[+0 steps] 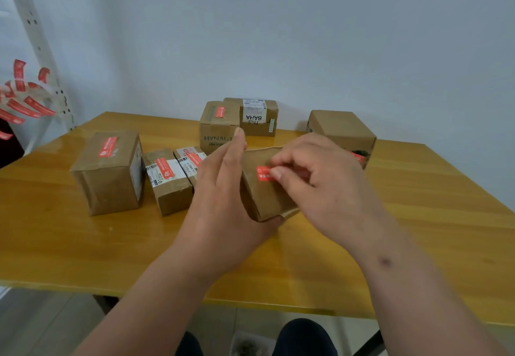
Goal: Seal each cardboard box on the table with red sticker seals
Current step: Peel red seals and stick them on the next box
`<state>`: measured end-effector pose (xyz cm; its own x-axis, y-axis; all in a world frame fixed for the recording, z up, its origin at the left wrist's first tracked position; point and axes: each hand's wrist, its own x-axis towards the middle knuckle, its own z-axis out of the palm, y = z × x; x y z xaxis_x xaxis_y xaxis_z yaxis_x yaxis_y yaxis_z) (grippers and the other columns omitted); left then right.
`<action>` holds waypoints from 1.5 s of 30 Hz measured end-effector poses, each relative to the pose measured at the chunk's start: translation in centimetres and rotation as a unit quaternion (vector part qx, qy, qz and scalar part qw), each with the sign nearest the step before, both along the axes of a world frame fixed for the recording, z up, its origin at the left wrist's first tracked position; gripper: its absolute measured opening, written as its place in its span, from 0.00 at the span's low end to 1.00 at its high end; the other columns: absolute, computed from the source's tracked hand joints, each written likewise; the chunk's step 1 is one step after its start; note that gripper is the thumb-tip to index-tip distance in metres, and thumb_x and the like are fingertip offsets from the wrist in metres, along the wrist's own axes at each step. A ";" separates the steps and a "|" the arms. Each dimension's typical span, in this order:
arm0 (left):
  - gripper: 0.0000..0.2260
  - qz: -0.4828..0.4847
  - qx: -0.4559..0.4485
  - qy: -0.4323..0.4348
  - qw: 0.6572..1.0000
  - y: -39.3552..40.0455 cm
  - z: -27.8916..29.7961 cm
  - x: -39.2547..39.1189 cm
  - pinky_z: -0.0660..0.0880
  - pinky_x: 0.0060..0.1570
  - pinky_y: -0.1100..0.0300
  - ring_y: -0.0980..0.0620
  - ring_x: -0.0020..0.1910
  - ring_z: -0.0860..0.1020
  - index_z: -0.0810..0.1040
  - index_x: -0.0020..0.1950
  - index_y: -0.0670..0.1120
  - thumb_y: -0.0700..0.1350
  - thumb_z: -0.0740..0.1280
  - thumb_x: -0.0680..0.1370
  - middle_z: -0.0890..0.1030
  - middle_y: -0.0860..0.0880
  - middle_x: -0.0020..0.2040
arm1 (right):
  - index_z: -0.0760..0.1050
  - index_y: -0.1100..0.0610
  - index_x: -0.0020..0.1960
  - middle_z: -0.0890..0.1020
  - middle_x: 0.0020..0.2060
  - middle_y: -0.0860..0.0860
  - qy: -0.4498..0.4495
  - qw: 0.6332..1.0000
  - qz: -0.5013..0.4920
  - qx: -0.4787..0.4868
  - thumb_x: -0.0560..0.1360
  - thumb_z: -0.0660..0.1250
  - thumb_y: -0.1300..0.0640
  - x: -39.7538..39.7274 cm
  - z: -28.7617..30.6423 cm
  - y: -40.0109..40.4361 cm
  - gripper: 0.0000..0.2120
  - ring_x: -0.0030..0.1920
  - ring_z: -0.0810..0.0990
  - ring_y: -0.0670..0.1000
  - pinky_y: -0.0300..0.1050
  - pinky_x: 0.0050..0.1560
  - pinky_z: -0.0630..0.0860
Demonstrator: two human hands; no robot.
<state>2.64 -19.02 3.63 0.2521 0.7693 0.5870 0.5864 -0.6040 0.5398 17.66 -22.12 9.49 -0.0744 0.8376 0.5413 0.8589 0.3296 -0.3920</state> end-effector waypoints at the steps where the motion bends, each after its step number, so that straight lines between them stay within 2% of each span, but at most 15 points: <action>1: 0.56 0.008 0.007 0.005 1.000 0.0 -0.2 0.2 0.58 0.65 0.64 0.55 0.72 0.57 0.48 0.79 0.46 0.61 0.75 0.61 0.62 0.46 0.73 | 0.82 0.51 0.49 0.78 0.47 0.43 -0.028 1.000 -0.003 0.004 0.76 0.67 0.52 -0.3 -0.1 -0.1 0.05 0.50 0.76 0.45 0.41 0.50 0.73; 4: 0.55 0.031 -0.002 -0.011 0.999 -0.3 -0.8 0.4 0.60 0.67 0.58 0.52 0.72 0.58 0.53 0.77 0.44 0.63 0.75 0.59 0.63 0.45 0.73 | 0.81 0.52 0.47 0.79 0.46 0.46 -0.084 0.996 -0.015 0.010 0.77 0.65 0.53 -0.6 0.0 -0.5 0.07 0.47 0.77 0.49 0.49 0.47 0.76; 8: 0.57 0.037 -0.047 -0.016 0.998 -0.6 -0.6 0.6 0.62 0.70 0.57 0.55 0.72 0.59 0.48 0.79 0.47 0.65 0.74 0.59 0.63 0.50 0.73 | 0.78 0.51 0.48 0.78 0.46 0.46 -0.155 0.987 -0.028 -0.016 0.80 0.58 0.51 -1.4 0.8 -1.1 0.11 0.46 0.77 0.49 0.48 0.45 0.75; 10: 0.59 0.037 -0.064 -0.011 0.997 -0.5 -0.3 0.6 0.59 0.71 0.58 0.57 0.72 0.56 0.43 0.79 0.48 0.64 0.75 0.60 0.61 0.52 0.74 | 0.77 0.50 0.48 0.77 0.47 0.46 -0.171 0.984 -0.038 -0.022 0.81 0.55 0.50 -1.9 1.0 -1.3 0.12 0.47 0.76 0.48 0.43 0.41 0.72; 13: 0.60 0.039 -0.085 0.000 0.996 -0.5 0.1 0.7 0.51 0.68 0.65 0.61 0.71 0.51 0.39 0.79 0.50 0.63 0.77 0.62 0.57 0.54 0.75 | 0.77 0.49 0.49 0.76 0.47 0.46 -0.179 0.982 -0.044 -0.036 0.81 0.55 0.52 -2.3 1.2 -1.3 0.12 0.46 0.76 0.48 0.33 0.35 0.61; 16: 0.60 0.035 -0.097 0.006 0.995 -0.6 0.4 0.7 0.47 0.66 0.67 0.61 0.72 0.50 0.37 0.78 0.50 0.61 0.77 0.63 0.55 0.55 0.75 | 0.76 0.50 0.45 0.74 0.43 0.47 -0.204 0.977 -0.047 -0.031 0.80 0.58 0.55 -2.6 1.2 -1.1 0.10 0.42 0.76 0.49 0.39 0.31 0.63; 19: 0.59 0.033 -0.101 0.005 0.994 -0.8 0.5 0.7 0.49 0.68 0.65 0.57 0.73 0.50 0.36 0.78 0.50 0.61 0.76 0.64 0.55 0.55 0.75 | 0.70 0.51 0.38 0.69 0.38 0.47 -0.231 0.971 -0.057 -0.032 0.79 0.58 0.56 -2.9 1.4 -1.0 0.11 0.37 0.73 0.49 0.40 0.28 0.59; 22: 0.58 0.029 -0.106 0.006 0.994 -0.8 0.5 0.7 0.51 0.71 0.61 0.54 0.74 0.52 0.35 0.78 0.50 0.60 0.76 0.65 0.55 0.57 0.75 | 0.57 0.50 0.31 0.64 0.34 0.46 -0.258 0.964 -0.061 -0.033 0.79 0.58 0.57 -3.4 1.9 -1.1 0.19 0.31 0.66 0.47 0.41 0.27 0.52; 25: 0.59 0.031 -0.121 0.013 0.992 -0.9 0.8 0.7 0.50 0.70 0.62 0.55 0.75 0.50 0.34 0.78 0.51 0.61 0.76 0.65 0.54 0.58 0.75 | 0.55 0.49 0.31 0.63 0.35 0.46 -0.271 0.959 -0.068 -0.040 0.79 0.56 0.58 -3.7 2.3 -1.4 0.19 0.30 0.63 0.45 0.41 0.26 0.52; 29: 0.60 0.030 -0.119 0.021 0.992 -1.0 0.9 0.7 0.52 0.73 0.57 0.55 0.75 0.51 0.33 0.77 0.51 0.60 0.76 0.64 0.54 0.56 0.76 | 0.53 0.50 0.33 0.60 0.34 0.47 -0.284 0.956 -0.061 -0.029 0.77 0.55 0.61 -3.8 2.1 -1.4 0.17 0.30 0.61 0.46 0.42 0.26 0.52; 32: 0.60 0.037 -0.122 0.040 0.991 -1.0 1.0 0.7 0.52 0.76 0.53 0.55 0.75 0.50 0.32 0.77 0.50 0.60 0.75 0.65 0.53 0.55 0.76 | 0.52 0.51 0.32 0.61 0.33 0.48 -0.277 0.960 -0.047 0.014 0.76 0.59 0.62 -3.5 0.9 -0.7 0.19 0.29 0.60 0.46 0.41 0.26 0.53; 34: 0.59 0.042 -0.128 0.041 0.990 -1.1 1.1 0.8 0.50 0.76 0.52 0.55 0.75 0.49 0.32 0.77 0.51 0.60 0.75 0.65 0.52 0.56 0.77 | 0.50 0.51 0.31 0.61 0.29 0.49 -0.281 0.958 -0.047 0.037 0.68 0.69 0.64 -3.5 0.5 -0.5 0.26 0.25 0.56 0.45 0.39 0.25 0.48; 36: 0.59 0.048 -0.131 0.046 0.989 -1.1 1.1 0.9 0.49 0.76 0.52 0.56 0.75 0.48 0.31 0.77 0.51 0.61 0.75 0.66 0.51 0.56 0.77 | 0.54 0.52 0.29 0.62 0.27 0.49 -0.266 0.962 -0.049 0.047 0.60 0.75 0.66 -3.5 0.4 -0.3 0.27 0.22 0.55 0.46 0.35 0.25 0.45; 40: 0.58 0.055 -0.128 0.070 0.988 -0.9 1.0 0.9 0.48 0.76 0.52 0.56 0.75 0.47 0.30 0.76 0.50 0.64 0.71 0.66 0.49 0.57 0.76 | 0.57 0.53 0.30 0.59 0.27 0.49 -0.265 0.961 -0.048 0.058 0.62 0.73 0.66 -3.5 0.0 -0.2 0.23 0.23 0.52 0.45 0.36 0.26 0.44; 45: 0.58 0.070 -0.138 0.091 0.984 -0.7 1.0 0.9 0.51 0.76 0.50 0.52 0.75 0.50 0.29 0.76 0.48 0.68 0.65 0.62 0.52 0.53 0.77 | 0.51 0.52 0.29 0.56 0.28 0.48 -0.254 0.964 -0.045 0.062 0.63 0.71 0.67 -3.9 0.2 -0.1 0.28 0.23 0.53 0.46 0.36 0.25 0.46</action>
<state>3.52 -19.68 4.67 0.2136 0.9277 0.3062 0.7560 -0.3555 0.5496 13.79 -22.18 9.67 -0.2863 0.7845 0.5501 0.9571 0.2614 0.1253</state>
